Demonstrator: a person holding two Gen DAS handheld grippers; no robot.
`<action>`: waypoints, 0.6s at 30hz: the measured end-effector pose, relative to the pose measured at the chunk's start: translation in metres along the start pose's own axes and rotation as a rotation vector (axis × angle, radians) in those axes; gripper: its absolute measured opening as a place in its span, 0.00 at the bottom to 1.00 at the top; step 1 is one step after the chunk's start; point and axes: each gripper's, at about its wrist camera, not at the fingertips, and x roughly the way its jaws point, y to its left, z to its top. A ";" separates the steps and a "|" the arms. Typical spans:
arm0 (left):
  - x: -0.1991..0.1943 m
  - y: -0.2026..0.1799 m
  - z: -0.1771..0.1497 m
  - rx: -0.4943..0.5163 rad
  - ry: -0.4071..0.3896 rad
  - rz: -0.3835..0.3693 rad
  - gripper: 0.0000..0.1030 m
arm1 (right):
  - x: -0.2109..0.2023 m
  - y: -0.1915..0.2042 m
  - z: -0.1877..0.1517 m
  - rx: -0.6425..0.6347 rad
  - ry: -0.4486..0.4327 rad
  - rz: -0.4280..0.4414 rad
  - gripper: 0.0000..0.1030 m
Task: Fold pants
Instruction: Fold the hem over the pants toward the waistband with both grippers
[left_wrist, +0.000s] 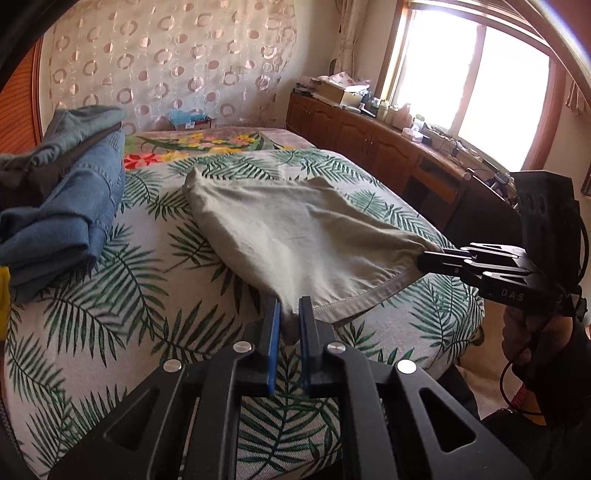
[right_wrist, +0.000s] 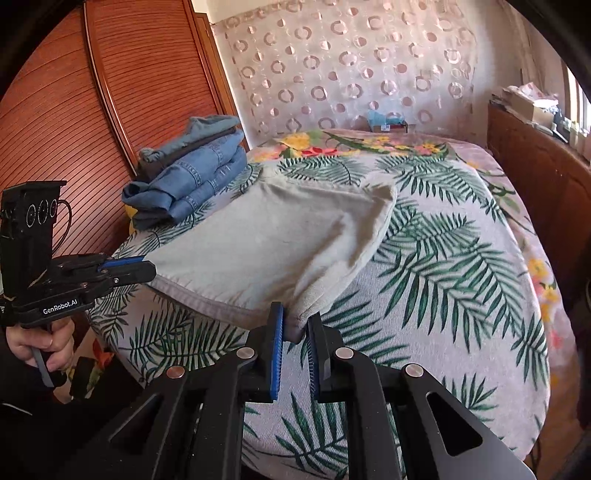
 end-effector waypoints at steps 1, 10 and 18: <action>0.001 0.001 0.005 0.003 -0.005 0.001 0.10 | 0.000 0.000 0.004 -0.002 -0.009 -0.002 0.11; 0.025 0.021 0.065 0.020 -0.062 0.026 0.10 | 0.018 -0.021 0.055 -0.009 -0.083 -0.032 0.11; 0.062 0.043 0.096 0.008 -0.039 0.057 0.10 | 0.060 -0.036 0.082 -0.014 -0.064 -0.034 0.11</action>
